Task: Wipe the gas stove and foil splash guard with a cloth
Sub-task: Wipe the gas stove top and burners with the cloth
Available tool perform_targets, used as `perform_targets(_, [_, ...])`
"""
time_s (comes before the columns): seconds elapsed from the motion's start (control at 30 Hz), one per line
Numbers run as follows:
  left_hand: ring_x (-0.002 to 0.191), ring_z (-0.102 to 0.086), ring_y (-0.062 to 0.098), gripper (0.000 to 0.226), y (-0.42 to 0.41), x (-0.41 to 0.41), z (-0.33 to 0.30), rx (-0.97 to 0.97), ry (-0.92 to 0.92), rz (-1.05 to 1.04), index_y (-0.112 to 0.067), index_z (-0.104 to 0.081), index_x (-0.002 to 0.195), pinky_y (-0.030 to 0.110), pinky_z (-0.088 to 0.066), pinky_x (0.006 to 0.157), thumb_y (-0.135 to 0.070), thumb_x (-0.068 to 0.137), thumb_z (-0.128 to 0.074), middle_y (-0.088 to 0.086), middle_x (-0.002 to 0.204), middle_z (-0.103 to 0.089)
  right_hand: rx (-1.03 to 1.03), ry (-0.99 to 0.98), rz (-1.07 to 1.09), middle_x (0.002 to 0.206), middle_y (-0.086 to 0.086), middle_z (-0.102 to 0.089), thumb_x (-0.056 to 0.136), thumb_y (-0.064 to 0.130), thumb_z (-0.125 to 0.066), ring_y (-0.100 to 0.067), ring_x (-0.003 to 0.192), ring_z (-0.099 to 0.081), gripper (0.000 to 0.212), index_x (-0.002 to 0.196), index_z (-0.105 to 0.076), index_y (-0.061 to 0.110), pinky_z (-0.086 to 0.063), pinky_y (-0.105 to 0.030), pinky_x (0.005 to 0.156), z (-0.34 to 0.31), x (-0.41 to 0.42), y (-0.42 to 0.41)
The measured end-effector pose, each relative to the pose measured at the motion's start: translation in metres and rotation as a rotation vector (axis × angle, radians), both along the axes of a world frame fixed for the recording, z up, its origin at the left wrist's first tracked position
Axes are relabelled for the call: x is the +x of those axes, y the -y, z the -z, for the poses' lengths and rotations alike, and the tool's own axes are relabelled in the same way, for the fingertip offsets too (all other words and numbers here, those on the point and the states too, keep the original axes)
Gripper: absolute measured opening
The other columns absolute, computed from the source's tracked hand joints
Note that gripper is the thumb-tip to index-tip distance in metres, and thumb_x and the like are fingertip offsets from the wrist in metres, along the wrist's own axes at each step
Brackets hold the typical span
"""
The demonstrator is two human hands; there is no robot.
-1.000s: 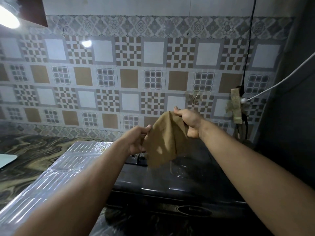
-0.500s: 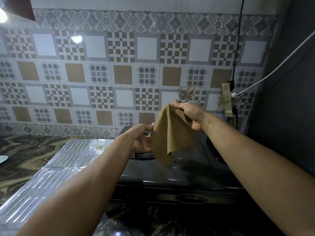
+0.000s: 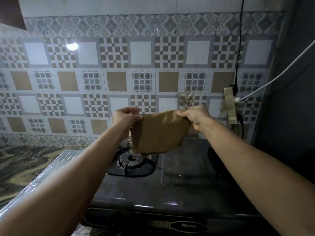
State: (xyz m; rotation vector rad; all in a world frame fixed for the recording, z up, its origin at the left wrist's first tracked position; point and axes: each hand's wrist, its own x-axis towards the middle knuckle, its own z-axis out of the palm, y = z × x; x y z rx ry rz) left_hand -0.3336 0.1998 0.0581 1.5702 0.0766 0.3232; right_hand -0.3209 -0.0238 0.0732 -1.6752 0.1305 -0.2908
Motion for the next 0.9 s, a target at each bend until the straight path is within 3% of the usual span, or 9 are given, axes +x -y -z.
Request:
perform_targets(0.07, [0.095,-0.064,0.023,0.024,-0.005,0.003,-0.005,0.171,0.055,0.007,-0.012,-0.068,0.089,0.028,-0.054,0.075,0.007,0.076,-0.073,0.007,0.096,-0.066,-0.125,0.051,-0.019,0.125,-0.010,-0.061,0.069,0.007,-0.084,-0.027,0.115,-0.058,0.063,0.126,-0.057,0.004,-0.050,-0.041,0.100,-0.001,0.005,0.006])
perform_targets(0.13, [0.093,-0.065,0.023,0.027,-0.010,0.004,-0.011,0.354,0.085,0.017,-0.007,-0.070,0.095,0.035,-0.057,0.082,0.008,0.074,-0.075,0.005,0.091,-0.065,-0.312,0.127,-0.070,0.125,-0.009,-0.061,0.074,0.009,-0.081,-0.024,0.117,-0.057,0.055,0.125,-0.060,0.007,-0.051,-0.035,0.098,-0.005,0.002,0.008])
perform_targets(0.23, [0.087,-0.065,0.019,0.034,0.041,0.074,-0.029,0.621,0.094,-0.076,-0.001,-0.071,0.105,0.034,-0.057,0.083,0.004,0.072,-0.078,0.005,0.094,-0.068,-0.592,0.204,-0.122,0.109,-0.005,-0.069,0.079,0.016,-0.077,-0.016,0.100,-0.063,0.032,0.109,-0.071,0.009,-0.053,-0.027,0.083,-0.018,0.077,0.059])
perform_targets(0.4, [0.069,-0.061,0.012,0.007,0.043,0.081,-0.034,0.786,0.042,-0.104,-0.004,-0.074,0.083,0.028,-0.055,0.066,0.000,0.077,-0.075,0.001,0.078,-0.065,-0.845,0.324,-0.037,0.090,0.002,-0.066,0.085,0.028,-0.071,-0.010,0.080,-0.056,0.017,0.095,-0.075,0.015,-0.039,-0.023,0.070,-0.018,0.083,0.053])
perform_targets(0.5, [0.072,-0.057,0.019,0.015,0.043,0.084,-0.038,0.717,-0.024,0.062,-0.010,-0.061,0.074,0.027,-0.047,0.059,-0.004,0.087,-0.063,0.005,0.075,-0.058,-0.674,0.226,-0.111,0.084,-0.003,-0.062,0.091,0.028,-0.062,-0.016,0.078,-0.055,0.020,0.088,-0.066,0.008,-0.040,-0.028,0.069,-0.019,0.089,0.055])
perform_targets(0.73, [0.065,-0.061,0.024,0.006,0.079,0.097,-0.029,0.326,-0.280,0.193,-0.001,-0.056,0.095,0.032,-0.054,0.048,-0.006,0.092,-0.057,0.013,0.082,-0.059,-0.452,0.171,-0.009,0.062,-0.004,-0.049,0.080,0.021,-0.068,-0.016,0.060,-0.048,0.025,0.063,-0.053,0.011,-0.035,-0.024,0.050,-0.004,0.103,0.062])
perform_targets(0.8, [0.062,-0.065,0.025,0.014,0.092,0.102,-0.022,0.149,-0.357,0.266,0.002,-0.054,0.105,0.031,-0.055,0.046,-0.002,0.091,-0.055,0.016,0.086,-0.063,-0.348,0.113,-0.097,0.066,-0.006,-0.055,0.079,0.020,-0.072,-0.017,0.063,-0.054,0.023,0.064,-0.058,0.009,-0.043,-0.026,0.049,0.001,0.103,0.060])
perform_targets(0.83, [0.065,-0.067,0.026,0.019,0.098,0.105,-0.019,0.067,-0.378,0.295,0.004,-0.054,0.110,0.032,-0.057,0.047,-0.002,0.092,-0.054,0.017,0.090,-0.064,-0.306,0.085,-0.159,0.072,-0.010,-0.062,0.079,0.022,-0.074,-0.021,0.068,-0.061,0.023,0.072,-0.063,0.003,-0.052,-0.029,0.053,0.004,0.104,0.059])
perform_targets(0.9, [0.075,-0.069,0.028,0.026,0.108,0.109,-0.014,-0.022,-0.400,0.326,0.004,-0.052,0.118,0.037,-0.060,0.054,-0.005,0.093,-0.052,0.020,0.101,-0.064,-0.200,0.031,-0.313,0.089,-0.018,-0.070,0.085,0.030,-0.070,-0.030,0.087,-0.069,0.036,0.088,-0.067,-0.006,-0.060,-0.043,0.076,0.010,0.105,0.056])
